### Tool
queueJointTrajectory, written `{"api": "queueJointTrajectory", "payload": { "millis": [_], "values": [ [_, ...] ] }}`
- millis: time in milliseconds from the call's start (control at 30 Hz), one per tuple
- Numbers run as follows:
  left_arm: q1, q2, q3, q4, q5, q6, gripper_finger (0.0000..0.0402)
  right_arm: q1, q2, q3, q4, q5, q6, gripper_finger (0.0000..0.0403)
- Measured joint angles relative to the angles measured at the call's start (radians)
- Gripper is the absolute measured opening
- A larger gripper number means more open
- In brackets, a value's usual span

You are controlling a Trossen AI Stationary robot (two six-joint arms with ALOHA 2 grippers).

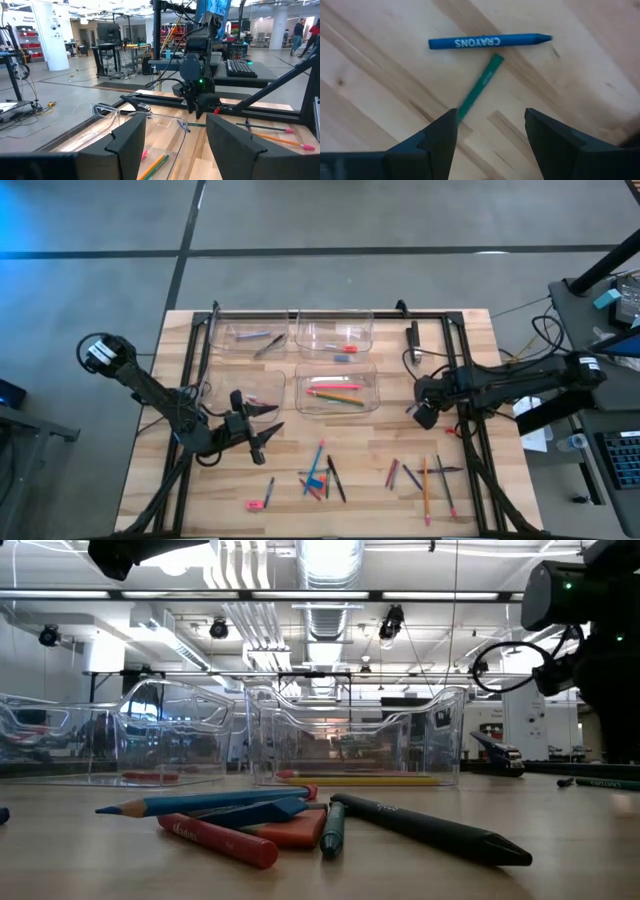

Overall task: Sort crayons/erasers/pens/pencils in bins
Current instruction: Put the top green crayon into the bottom left transparent bin

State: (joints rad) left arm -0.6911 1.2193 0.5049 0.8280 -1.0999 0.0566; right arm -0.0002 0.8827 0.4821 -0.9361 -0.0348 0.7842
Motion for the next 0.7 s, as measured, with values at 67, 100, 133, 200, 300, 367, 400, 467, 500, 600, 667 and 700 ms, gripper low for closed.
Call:
{"api": "queueJointTrajectory", "payload": {
  "millis": [67,100,133,200,300,367,400,467,500,600,667,700],
  "values": [
    [0.001,0.005,0.001,0.000,0.000,0.000,0.0193,0.018,0.004,-0.016,0.034,0.000,0.018,0.0219],
    [0.002,0.006,0.002,0.000,0.000,0.001,0.0193,0.025,0.008,-0.020,0.044,0.000,0.020,0.0219],
    [0.003,0.007,0.003,0.000,0.000,0.001,0.0193,0.033,0.011,-0.022,0.058,0.001,0.020,0.0219],
    [0.004,0.007,0.003,0.000,0.000,0.001,0.0193,0.046,0.018,-0.024,0.073,0.003,0.032,0.0219],
    [0.004,0.007,0.001,0.000,0.000,0.000,0.0193,0.067,0.031,-0.027,0.095,0.015,0.041,0.0219],
    [0.004,0.007,0.001,0.000,0.000,0.000,0.0193,0.084,0.042,-0.030,0.099,0.029,0.056,0.0219],
    [0.004,0.007,0.002,0.000,0.000,0.000,0.0193,0.093,0.051,-0.033,0.100,0.037,0.062,0.0219],
    [0.004,0.007,0.002,0.000,0.000,0.000,0.0193,0.110,0.068,-0.037,0.112,0.043,0.083,0.0219],
    [0.004,0.007,0.001,0.000,0.000,0.000,0.0193,0.118,0.078,-0.039,0.113,0.044,0.092,0.0219],
    [0.004,0.007,0.001,0.000,0.000,0.000,0.0193,0.142,0.109,-0.048,0.116,0.046,0.126,0.0219],
    [0.004,0.007,0.001,0.000,0.000,0.001,0.0193,0.155,0.127,-0.051,0.124,0.046,0.161,0.0219],
    [0.004,0.007,0.001,0.000,0.000,0.001,0.0193,0.161,0.135,-0.053,0.131,0.046,0.172,0.0218]
  ]
}}
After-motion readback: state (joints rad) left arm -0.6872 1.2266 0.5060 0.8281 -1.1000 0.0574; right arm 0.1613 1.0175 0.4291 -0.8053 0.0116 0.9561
